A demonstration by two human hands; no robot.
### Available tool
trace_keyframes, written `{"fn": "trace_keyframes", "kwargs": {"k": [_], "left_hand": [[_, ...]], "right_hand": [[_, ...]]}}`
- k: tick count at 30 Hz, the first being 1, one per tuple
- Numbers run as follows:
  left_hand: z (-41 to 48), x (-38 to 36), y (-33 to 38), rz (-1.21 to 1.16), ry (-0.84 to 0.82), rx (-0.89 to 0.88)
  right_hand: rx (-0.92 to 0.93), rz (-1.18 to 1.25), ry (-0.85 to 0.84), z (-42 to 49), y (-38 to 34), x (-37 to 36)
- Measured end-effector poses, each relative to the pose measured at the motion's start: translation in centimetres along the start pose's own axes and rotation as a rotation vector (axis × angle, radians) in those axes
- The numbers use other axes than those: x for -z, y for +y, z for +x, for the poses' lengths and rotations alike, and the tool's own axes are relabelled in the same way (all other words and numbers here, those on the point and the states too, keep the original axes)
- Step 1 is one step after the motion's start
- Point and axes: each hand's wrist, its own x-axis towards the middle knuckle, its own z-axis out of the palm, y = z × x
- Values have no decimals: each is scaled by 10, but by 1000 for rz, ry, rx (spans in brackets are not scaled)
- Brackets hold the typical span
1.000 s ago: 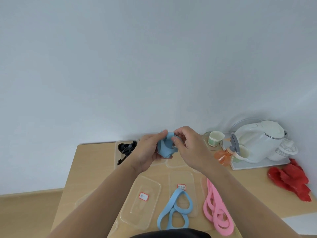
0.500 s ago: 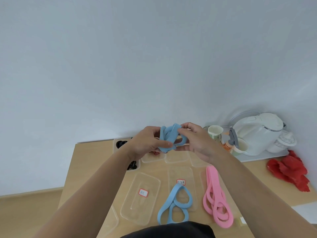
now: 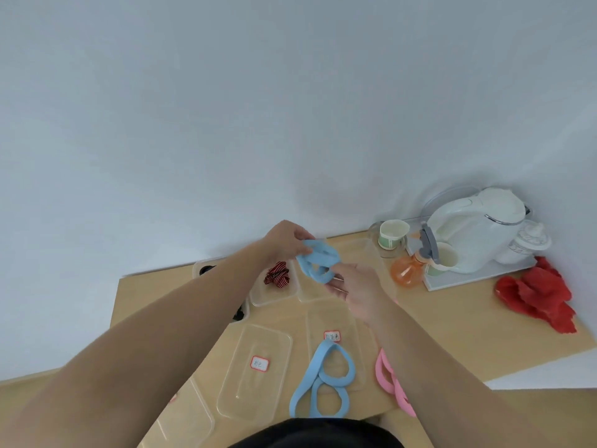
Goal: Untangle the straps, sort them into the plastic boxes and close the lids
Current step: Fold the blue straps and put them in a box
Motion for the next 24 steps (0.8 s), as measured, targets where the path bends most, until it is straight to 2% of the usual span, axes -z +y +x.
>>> {"fn": "trace_keyframes", "kwargs": {"k": [3, 6, 9, 11, 14, 16, 18, 21, 24], "left_hand": [[36, -10, 0, 259, -44, 10], [63, -23, -4, 438, -87, 1], [80, -37, -11, 576, -149, -28], [87, -46, -18, 640, -177, -50], [90, -56, -29, 713, -140, -62], [89, -61, -38, 740, -56, -83], [87, -64, -44, 802, 21, -110], [82, -68, -48, 1063, 57, -137], [75, -70, -44, 1128, 63, -127]], "right_hand": [[-46, -155, 89, 15, 19, -5], [-10, -540, 86, 22, 32, -5], [240, -1079, 222, 28, 47, -3], [484, -1265, 278, 30, 58, -4], [746, -1489, 192, 38, 64, -9], [754, -1656, 105, 44, 64, -12], [700, -1743, 41, 50, 61, -16], [714, -1789, -1, 54, 59, -21], [766, -1653, 24, 49, 57, -20]]}}
